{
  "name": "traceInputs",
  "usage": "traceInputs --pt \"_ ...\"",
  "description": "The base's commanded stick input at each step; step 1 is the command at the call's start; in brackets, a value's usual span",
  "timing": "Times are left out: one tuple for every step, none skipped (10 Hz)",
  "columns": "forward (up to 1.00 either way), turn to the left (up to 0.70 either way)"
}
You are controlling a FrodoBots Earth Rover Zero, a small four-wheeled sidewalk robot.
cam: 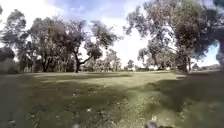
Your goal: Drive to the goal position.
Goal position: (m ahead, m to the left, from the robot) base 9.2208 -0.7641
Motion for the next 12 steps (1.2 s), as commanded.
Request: traceInputs --pt "0.7 0.0" --pt "0.7 0.0" --pt "0.7 0.0" --pt "0.7 -0.27" --pt "0.7 -0.33" --pt "0.7 -0.17" --pt "0.7 0.0" --pt "0.7 0.0" --pt "0.7 0.0" --pt "0.7 0.0" --pt "0.7 0.0" --pt "0.7 0.0"
